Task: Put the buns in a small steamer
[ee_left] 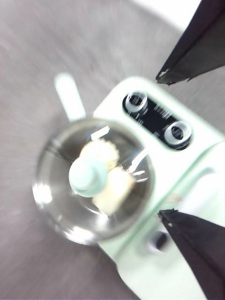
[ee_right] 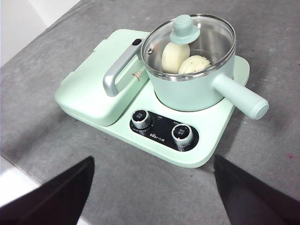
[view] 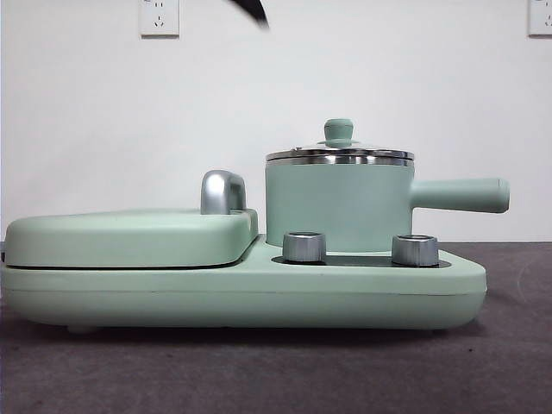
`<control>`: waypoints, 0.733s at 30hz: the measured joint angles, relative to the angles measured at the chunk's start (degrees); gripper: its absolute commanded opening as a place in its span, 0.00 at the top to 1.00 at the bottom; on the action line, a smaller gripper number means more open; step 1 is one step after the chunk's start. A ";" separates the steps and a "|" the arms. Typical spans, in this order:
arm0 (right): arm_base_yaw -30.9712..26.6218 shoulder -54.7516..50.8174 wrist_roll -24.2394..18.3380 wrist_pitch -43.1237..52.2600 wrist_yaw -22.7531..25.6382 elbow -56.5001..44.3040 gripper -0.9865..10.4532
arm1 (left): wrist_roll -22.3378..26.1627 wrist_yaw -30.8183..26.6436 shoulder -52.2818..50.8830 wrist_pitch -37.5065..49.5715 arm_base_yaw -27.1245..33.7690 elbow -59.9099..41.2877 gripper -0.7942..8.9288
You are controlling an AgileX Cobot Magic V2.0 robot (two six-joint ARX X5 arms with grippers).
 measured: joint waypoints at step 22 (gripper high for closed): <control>0.00 0.00 -3.23 4.48 -1.44 0.00 0.56 | -10.80 -5.81 -61.40 13.20 -0.02 -60.15 0.75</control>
